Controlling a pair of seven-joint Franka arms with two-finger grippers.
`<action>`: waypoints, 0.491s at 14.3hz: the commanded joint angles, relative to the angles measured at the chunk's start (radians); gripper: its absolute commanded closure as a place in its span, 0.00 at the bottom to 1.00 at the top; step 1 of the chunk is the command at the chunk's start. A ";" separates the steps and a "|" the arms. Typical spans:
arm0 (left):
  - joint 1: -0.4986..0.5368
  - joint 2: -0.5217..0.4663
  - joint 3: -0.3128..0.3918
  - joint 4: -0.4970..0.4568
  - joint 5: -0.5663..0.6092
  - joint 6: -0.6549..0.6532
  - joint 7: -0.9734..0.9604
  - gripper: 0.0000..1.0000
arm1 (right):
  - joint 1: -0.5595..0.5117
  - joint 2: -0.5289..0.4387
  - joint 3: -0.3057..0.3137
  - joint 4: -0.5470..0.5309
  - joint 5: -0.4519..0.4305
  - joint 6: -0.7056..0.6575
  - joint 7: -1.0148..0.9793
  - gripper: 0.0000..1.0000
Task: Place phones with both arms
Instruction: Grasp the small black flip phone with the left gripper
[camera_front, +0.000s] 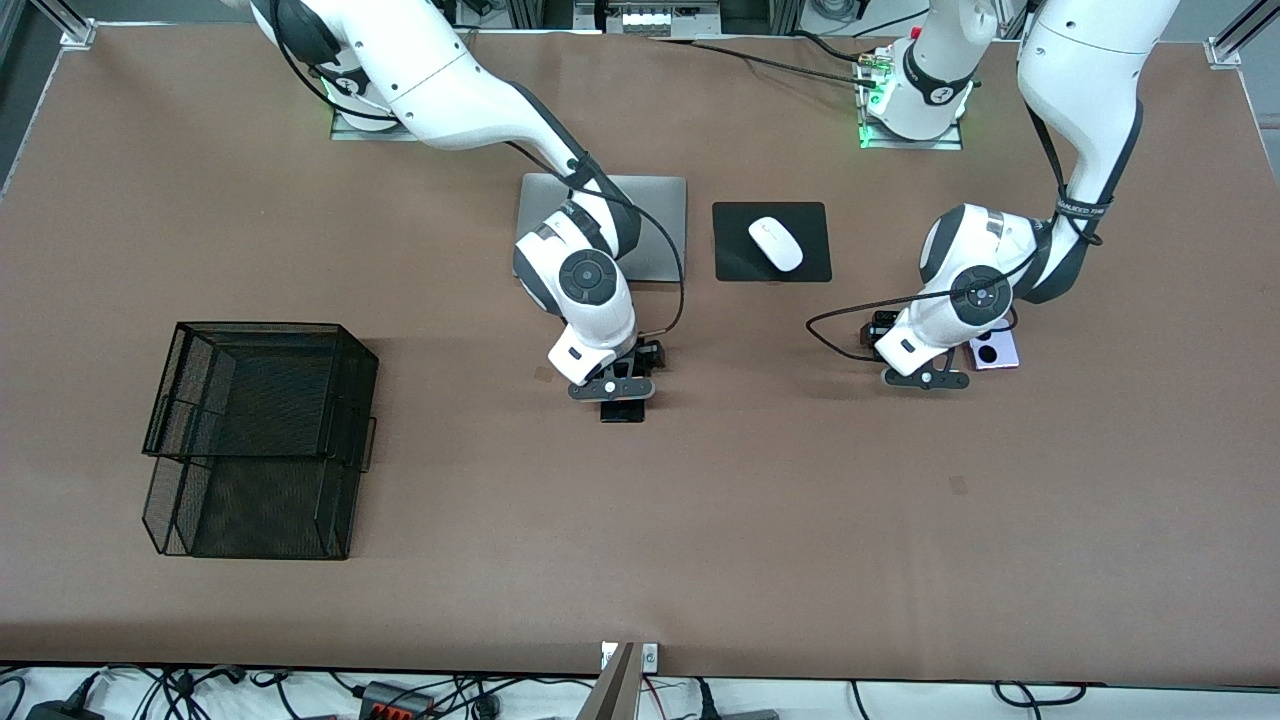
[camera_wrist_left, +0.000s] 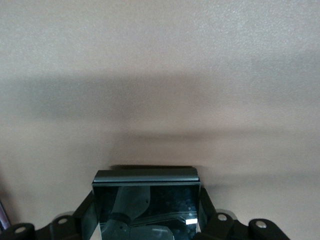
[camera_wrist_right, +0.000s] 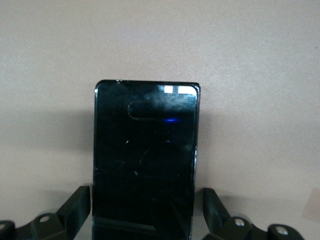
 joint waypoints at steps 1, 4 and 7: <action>0.013 -0.051 -0.009 0.011 0.016 -0.046 0.012 0.79 | 0.011 0.029 -0.008 0.035 -0.015 0.009 0.013 0.03; 0.000 -0.075 -0.029 0.104 0.013 -0.200 0.005 0.79 | 0.010 0.022 -0.008 0.033 -0.017 -0.001 0.009 0.62; 0.004 -0.073 -0.090 0.216 0.001 -0.349 -0.003 0.79 | 0.005 -0.012 -0.012 0.035 -0.029 -0.016 -0.003 0.79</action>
